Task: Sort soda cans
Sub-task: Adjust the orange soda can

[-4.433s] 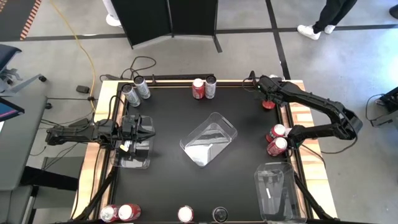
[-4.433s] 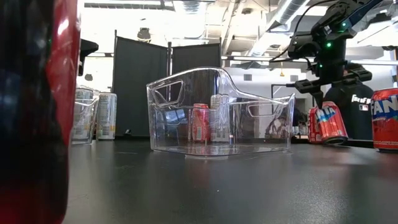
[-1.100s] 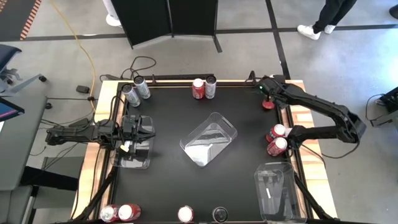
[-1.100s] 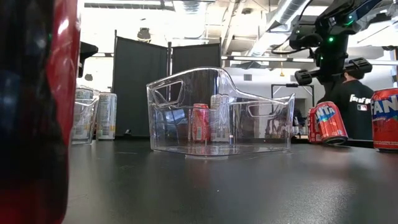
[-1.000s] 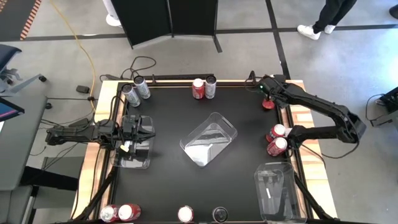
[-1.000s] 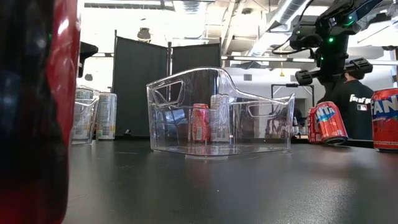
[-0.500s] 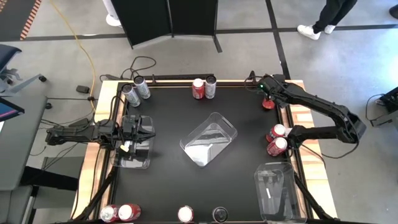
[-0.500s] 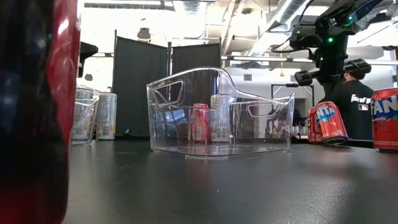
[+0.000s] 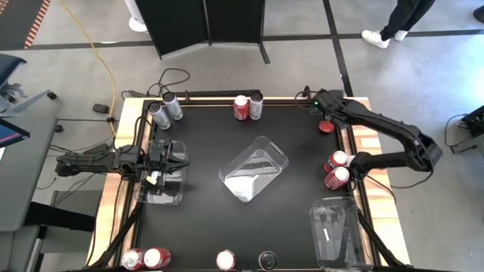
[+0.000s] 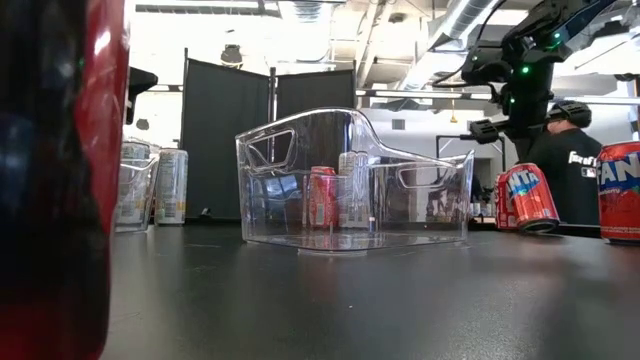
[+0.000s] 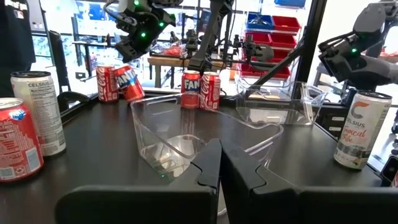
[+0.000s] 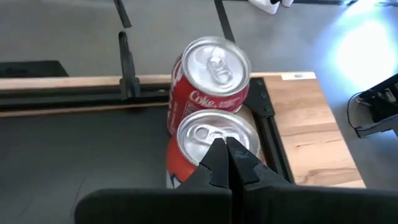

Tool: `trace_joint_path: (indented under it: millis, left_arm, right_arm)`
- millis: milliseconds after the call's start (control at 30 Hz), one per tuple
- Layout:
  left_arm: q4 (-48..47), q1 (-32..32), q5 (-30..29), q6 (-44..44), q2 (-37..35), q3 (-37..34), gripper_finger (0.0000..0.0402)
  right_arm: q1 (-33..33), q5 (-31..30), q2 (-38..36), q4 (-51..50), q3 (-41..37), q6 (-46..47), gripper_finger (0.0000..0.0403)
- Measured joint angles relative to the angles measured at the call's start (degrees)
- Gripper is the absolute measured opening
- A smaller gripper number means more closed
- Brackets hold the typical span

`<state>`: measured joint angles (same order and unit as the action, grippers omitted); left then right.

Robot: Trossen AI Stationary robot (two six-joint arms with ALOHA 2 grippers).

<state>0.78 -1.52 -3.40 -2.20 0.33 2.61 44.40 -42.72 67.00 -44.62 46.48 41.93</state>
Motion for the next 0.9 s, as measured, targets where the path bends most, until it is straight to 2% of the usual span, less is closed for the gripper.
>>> trace_joint_path:
  millis: [467,900]
  left_arm:
    - [0.0,0.0,0.0,0.0,0.0,0.0,0.0002]
    - [0.0,0.0,0.0,-0.1,0.0,0.0,0.0002]
  right_arm:
    - [-1.5,0.0,2.0,-1.4,0.1,1.4,0.0]
    - [-7.0,0.2,1.9,-6.1,0.1,6.5,0.0]
